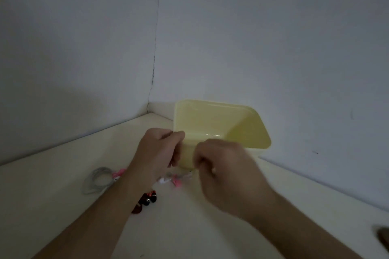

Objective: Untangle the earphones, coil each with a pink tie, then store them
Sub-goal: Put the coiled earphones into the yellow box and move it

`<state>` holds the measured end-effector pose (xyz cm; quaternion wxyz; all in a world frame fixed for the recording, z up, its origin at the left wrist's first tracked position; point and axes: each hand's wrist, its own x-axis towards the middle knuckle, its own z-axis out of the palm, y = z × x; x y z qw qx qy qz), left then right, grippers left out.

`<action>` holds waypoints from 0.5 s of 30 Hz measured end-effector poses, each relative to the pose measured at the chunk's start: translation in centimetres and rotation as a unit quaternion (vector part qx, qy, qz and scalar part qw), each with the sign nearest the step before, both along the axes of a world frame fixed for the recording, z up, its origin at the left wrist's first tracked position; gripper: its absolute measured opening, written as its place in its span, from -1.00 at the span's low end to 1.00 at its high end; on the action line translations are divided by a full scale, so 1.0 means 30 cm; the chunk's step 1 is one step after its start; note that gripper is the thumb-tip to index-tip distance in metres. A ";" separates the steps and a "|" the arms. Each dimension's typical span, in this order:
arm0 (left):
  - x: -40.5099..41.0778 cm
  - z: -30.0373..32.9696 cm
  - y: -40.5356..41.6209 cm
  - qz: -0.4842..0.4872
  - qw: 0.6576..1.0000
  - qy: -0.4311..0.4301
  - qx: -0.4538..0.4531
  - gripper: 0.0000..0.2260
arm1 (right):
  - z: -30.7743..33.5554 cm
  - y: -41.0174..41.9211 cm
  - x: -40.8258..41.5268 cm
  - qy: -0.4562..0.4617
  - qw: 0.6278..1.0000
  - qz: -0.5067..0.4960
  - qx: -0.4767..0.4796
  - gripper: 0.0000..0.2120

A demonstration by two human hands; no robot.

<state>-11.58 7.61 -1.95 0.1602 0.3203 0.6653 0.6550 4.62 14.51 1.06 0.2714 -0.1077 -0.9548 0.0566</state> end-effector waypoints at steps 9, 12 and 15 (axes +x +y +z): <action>-0.005 -0.020 -0.015 0.023 0.997 0.074 -0.025 -0.63 | -0.218 -0.009 -0.136 -0.159 0.979 -0.130 0.002 -0.82; -0.011 -0.023 -0.022 0.013 0.997 0.076 -0.026 -0.67 | -0.180 -0.011 -0.081 -0.156 0.979 -0.103 -0.084 -0.83; -0.021 -0.031 -0.024 0.016 0.995 0.089 -0.041 -0.71 | -0.072 -0.013 0.009 -0.139 0.964 -0.047 -0.220 -0.76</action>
